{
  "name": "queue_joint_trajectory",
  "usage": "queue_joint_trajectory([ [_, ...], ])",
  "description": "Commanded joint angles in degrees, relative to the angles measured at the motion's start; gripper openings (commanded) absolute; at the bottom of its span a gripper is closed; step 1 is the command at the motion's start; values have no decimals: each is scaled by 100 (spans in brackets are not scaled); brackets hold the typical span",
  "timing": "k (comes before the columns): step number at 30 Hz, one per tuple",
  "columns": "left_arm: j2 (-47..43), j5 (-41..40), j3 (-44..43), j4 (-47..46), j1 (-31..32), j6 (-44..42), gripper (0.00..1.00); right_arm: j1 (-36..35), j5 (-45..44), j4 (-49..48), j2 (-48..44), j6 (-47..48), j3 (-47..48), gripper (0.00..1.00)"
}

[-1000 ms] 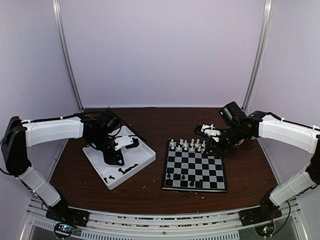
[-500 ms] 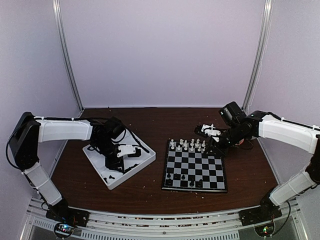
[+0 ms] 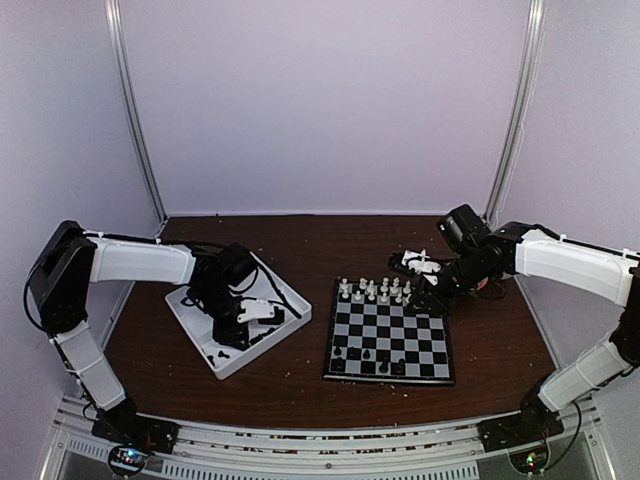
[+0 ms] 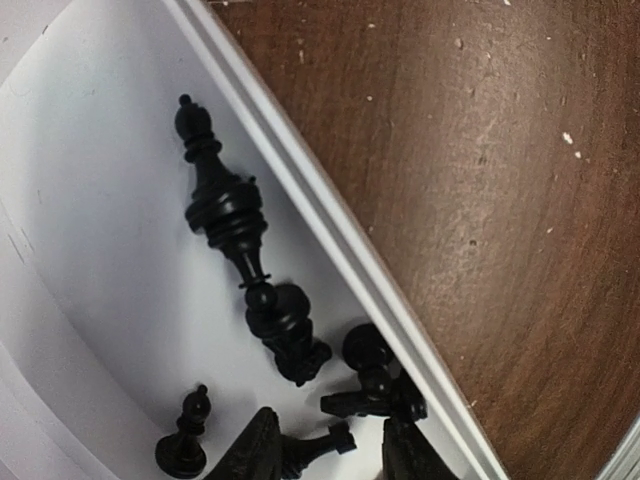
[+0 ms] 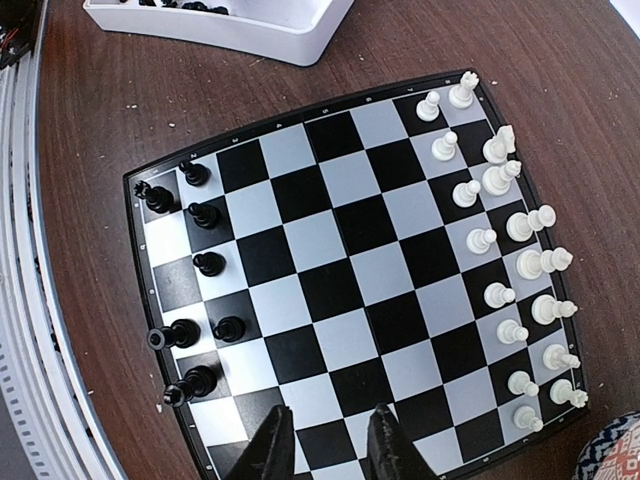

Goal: Set up the chess pieces on the board
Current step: Pick up the rook from the storage box.

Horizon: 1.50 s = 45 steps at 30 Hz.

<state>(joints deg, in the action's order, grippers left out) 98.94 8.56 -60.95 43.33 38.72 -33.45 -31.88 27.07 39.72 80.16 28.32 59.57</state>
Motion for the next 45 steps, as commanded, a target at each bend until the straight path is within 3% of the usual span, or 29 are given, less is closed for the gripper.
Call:
queue_joint_trajectory([
  [1,152,-80,12,-36,60,-122,35,42,70,77,68,34,-29,27],
  [8,136,-301,31,9,151,82,33,50,79,84,73,34,-23,27],
  [15,-590,-455,-72,76,145,377,35,57,97,100,97,42,-16,27],
  [24,-1320,-791,695,222,145,394,35,68,136,117,139,50,7,27],
  [45,-210,-1203,481,360,422,345,20,68,176,149,208,57,28,26],
])
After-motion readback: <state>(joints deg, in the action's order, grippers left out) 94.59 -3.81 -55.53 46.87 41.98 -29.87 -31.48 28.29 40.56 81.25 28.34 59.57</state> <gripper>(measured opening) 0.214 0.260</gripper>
